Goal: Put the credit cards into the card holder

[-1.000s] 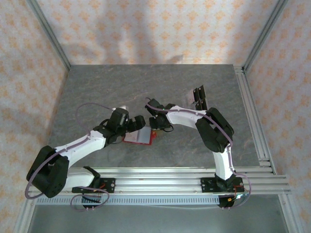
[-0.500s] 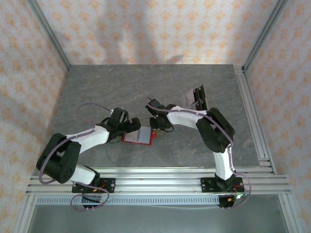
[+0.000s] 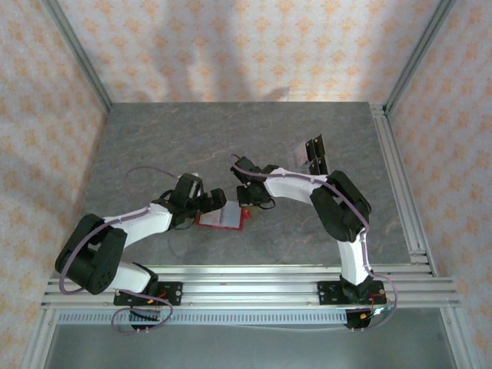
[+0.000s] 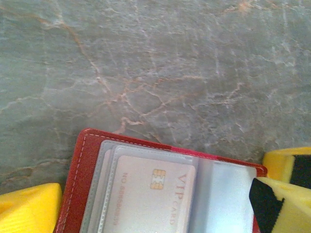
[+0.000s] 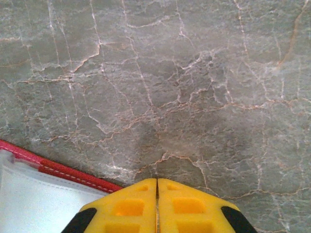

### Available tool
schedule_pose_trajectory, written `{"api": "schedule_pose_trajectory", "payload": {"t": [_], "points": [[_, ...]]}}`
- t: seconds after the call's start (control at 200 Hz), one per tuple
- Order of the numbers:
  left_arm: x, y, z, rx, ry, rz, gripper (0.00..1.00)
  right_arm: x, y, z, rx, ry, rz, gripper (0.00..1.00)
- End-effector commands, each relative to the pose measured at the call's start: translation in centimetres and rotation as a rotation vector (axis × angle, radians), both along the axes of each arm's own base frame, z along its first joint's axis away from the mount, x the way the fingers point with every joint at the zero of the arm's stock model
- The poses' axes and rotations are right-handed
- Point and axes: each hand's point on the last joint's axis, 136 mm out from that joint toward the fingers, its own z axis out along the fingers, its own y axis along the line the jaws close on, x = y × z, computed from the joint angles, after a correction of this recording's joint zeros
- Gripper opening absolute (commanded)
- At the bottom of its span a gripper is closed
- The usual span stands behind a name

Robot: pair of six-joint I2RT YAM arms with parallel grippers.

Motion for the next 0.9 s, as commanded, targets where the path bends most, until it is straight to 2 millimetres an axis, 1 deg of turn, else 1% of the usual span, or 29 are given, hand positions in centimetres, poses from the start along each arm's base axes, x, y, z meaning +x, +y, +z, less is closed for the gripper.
{"api": "schedule_pose_trajectory", "payload": {"t": [0.0, 0.095, 0.195, 0.255, 0.365, 0.435, 0.505, 0.586, 0.641, 0.671, 0.736, 0.766, 0.846, 0.896], "points": [[0.0, -1.7, 1.3, -0.067, -0.042, -0.03, 1.0, 1.0, -0.9, -2.1, -0.039, -0.005, -0.023, 0.07], [-0.1, -2.1, 1.4, -0.096, -0.047, -0.031, 1.0, 1.0, -0.9, -2.3, -0.04, -0.001, -0.024, 0.07], [-0.1, -2.8, 2.2, -0.144, -0.067, -0.031, 1.0, 1.0, -0.9, -2.4, -0.043, 0.0, -0.025, 0.07], [-0.2, -3.3, 3.0, -0.165, -0.084, -0.036, 1.0, 1.0, -0.9, -2.4, -0.045, -0.001, -0.024, 0.07], [-0.2, -4.4, 5.2, -0.212, -0.128, -0.043, 1.0, 1.0, -1.0, -2.4, -0.044, -0.001, -0.027, 0.06], [-0.3, -5.3, 6.7, -0.23, -0.156, -0.057, 1.0, 1.1, -1.0, -2.4, -0.044, -0.001, -0.028, 0.06], [-0.5, -6.3, 7.6, -0.236, -0.174, -0.069, 1.0, 1.2, -1.1, -2.3, -0.042, -0.003, -0.03, 0.06], [-0.7, -7.6, 8.2, -0.254, -0.186, -0.083, 1.0, 1.4, -1.4, -2.2, -0.046, -0.008, -0.037, 0.06], [-0.9, -8.6, 8.2, -0.249, -0.189, -0.099, 1.0, 1.6, -1.9, -1.8, -0.046, -0.014, -0.049, 0.07], [-1.0, -9.1, 8.0, -0.245, -0.188, -0.105, 1.0, 1.8, -2.3, -1.5, -0.049, -0.019, -0.059, 0.09], [-1.2, -10.3, 7.5, -0.244, -0.183, -0.121, 1.0, 2.3, -3.4, -0.6, -0.043, -0.033, -0.091, 0.23], [-1.2, -10.6, 7.2, -0.237, -0.176, -0.123, 1.0, 2.7, -3.9, 0.0, -0.034, -0.044, -0.105, 0.28], [-1.3, -11.4, 6.2, -0.231, -0.167, -0.127, 1.0, 3.4, -5.5, 1.7, -0.024, -0.07, -0.145, 0.37], [-1.3, -11.9, 5.7, -0.229, -0.162, -0.127, 1.0, 3.6, -6.5, 2.8, -0.023, -0.085, -0.165, 0.41]]}}
